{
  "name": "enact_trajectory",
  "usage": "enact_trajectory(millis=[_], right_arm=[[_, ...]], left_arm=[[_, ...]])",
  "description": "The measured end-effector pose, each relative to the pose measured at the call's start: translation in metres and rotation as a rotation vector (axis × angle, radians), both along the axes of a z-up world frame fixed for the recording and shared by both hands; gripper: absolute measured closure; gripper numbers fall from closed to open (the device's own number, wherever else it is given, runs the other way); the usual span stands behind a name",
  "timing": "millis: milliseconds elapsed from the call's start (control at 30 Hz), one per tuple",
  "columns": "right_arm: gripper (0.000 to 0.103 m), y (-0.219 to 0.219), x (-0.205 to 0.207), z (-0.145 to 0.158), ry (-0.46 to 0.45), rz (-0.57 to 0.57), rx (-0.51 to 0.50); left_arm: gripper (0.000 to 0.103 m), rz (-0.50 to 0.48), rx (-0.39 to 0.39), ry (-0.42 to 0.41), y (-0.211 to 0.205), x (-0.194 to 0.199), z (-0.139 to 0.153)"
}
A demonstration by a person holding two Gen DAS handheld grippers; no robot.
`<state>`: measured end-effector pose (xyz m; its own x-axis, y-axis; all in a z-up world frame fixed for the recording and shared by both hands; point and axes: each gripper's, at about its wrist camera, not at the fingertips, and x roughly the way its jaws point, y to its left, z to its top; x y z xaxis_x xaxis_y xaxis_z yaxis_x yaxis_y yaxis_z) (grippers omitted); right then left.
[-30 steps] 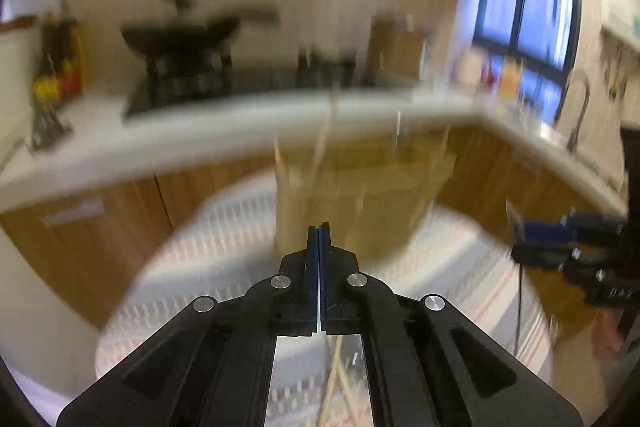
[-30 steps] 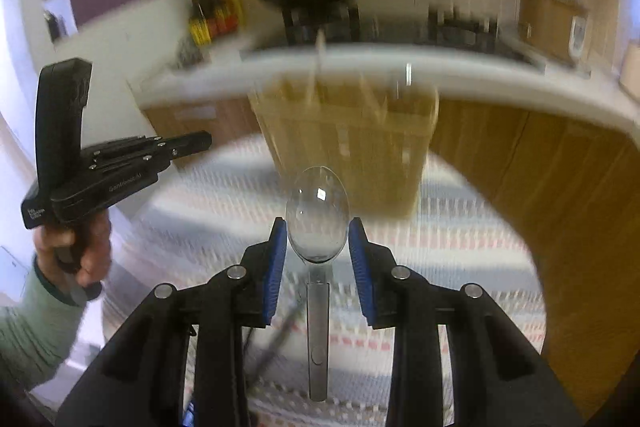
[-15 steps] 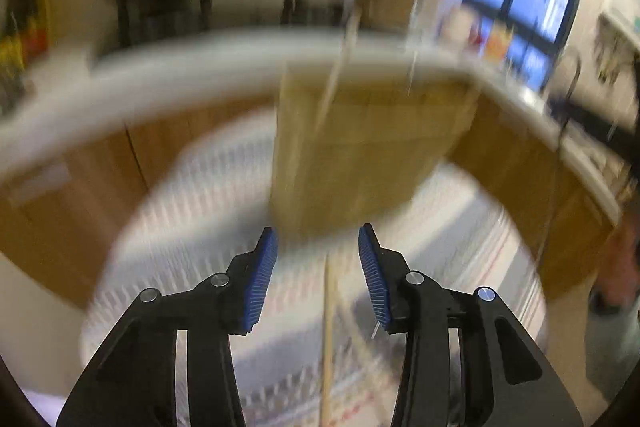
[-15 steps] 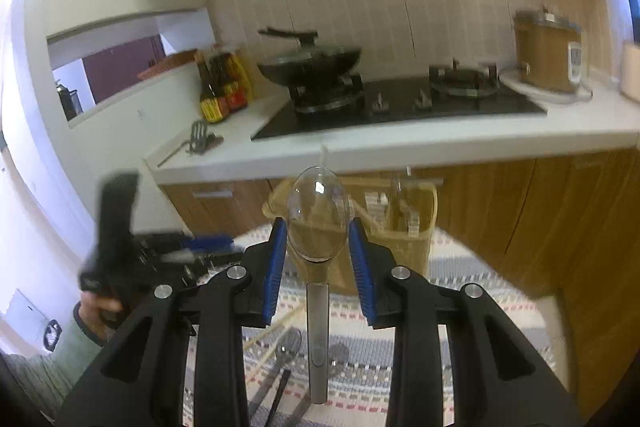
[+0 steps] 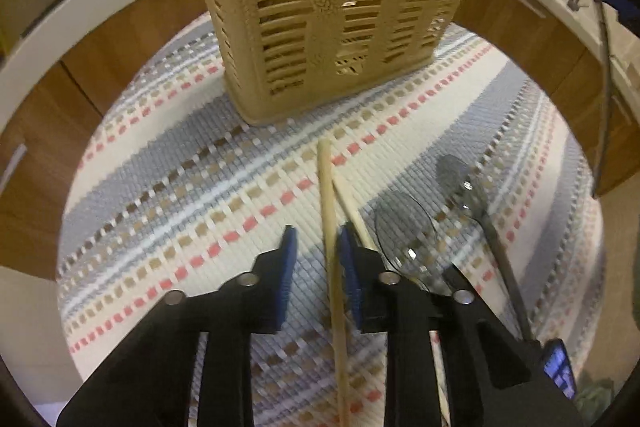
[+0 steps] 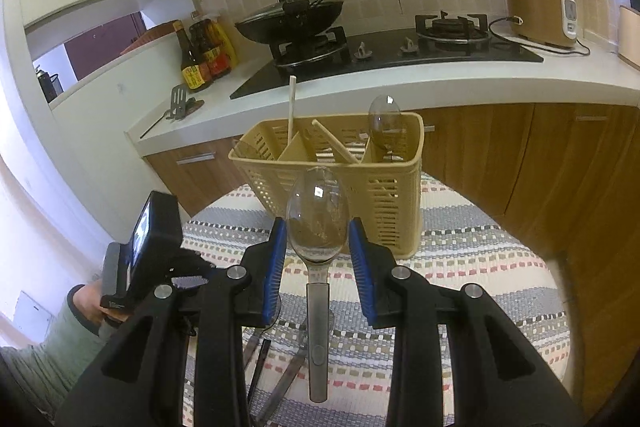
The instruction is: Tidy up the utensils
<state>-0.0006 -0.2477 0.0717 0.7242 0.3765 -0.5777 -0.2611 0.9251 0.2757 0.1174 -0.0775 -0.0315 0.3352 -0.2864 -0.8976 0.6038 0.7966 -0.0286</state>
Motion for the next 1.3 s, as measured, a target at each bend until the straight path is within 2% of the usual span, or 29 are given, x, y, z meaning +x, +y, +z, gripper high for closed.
enact_trajectory(millis=[233, 267, 300, 400, 433, 500, 600, 700, 800, 867, 900, 1000, 1100, 1167, 1300], right_arm=[[0.074, -0.004, 0.000, -0.003, 0.009, -0.001, 0.004], [0.074, -0.005, 0.000, -0.003, 0.010, -0.001, 0.003], [0.074, -0.004, 0.000, -0.002, 0.010, -0.001, 0.002], [0.074, -0.005, -0.001, -0.003, 0.008, 0.001, 0.005], [0.074, -0.005, -0.002, -0.003, 0.005, 0.003, 0.009], [0.074, -0.004, -0.005, 0.000, -0.005, 0.008, 0.010], [0.074, -0.003, -0.013, 0.010, -0.040, 0.020, 0.005], [0.074, -0.001, -0.025, 0.030, -0.119, 0.026, 0.014], [0.074, 0.001, -0.035, 0.055, -0.226, 0.021, 0.040], [0.074, 0.001, -0.036, 0.071, -0.292, 0.008, 0.058], [0.074, 0.002, -0.035, 0.078, -0.325, 0.000, 0.064], [0.074, 0.002, -0.023, 0.094, -0.397, -0.029, 0.091], [0.074, 0.004, -0.003, 0.105, -0.458, -0.078, 0.096], [0.074, 0.008, 0.011, 0.110, -0.496, -0.105, 0.079], [0.074, 0.020, 0.040, 0.106, -0.530, -0.144, 0.049]], left_arm=[[0.085, -0.009, 0.046, 0.025, -0.029, 0.027, -0.008], [0.095, -0.010, 0.059, 0.026, -0.030, 0.029, -0.010], [0.098, -0.003, 0.082, 0.015, -0.030, 0.031, -0.010], [0.100, 0.033, 0.029, 0.019, -0.029, 0.035, -0.011], [0.100, 0.042, 0.005, -0.005, -0.025, 0.031, -0.008], [0.100, 0.048, -0.108, -0.078, -0.010, 0.019, 0.007], [0.100, 0.120, -0.251, -0.156, 0.013, 0.008, 0.034], [0.100, 0.168, -0.450, -0.344, 0.043, -0.012, 0.086], [0.100, 0.211, -0.577, -0.537, 0.061, -0.030, 0.133], [0.100, 0.237, -0.607, -0.689, 0.062, -0.042, 0.159], [0.100, 0.244, -0.628, -0.731, 0.064, -0.043, 0.169], [0.099, 0.251, -0.761, -0.855, 0.058, -0.044, 0.198], [0.099, 0.262, -0.824, -0.934, 0.050, -0.038, 0.207], [0.099, 0.279, -0.835, -0.978, 0.046, -0.041, 0.209], [0.099, 0.325, -0.842, -1.009, 0.041, -0.025, 0.208]])
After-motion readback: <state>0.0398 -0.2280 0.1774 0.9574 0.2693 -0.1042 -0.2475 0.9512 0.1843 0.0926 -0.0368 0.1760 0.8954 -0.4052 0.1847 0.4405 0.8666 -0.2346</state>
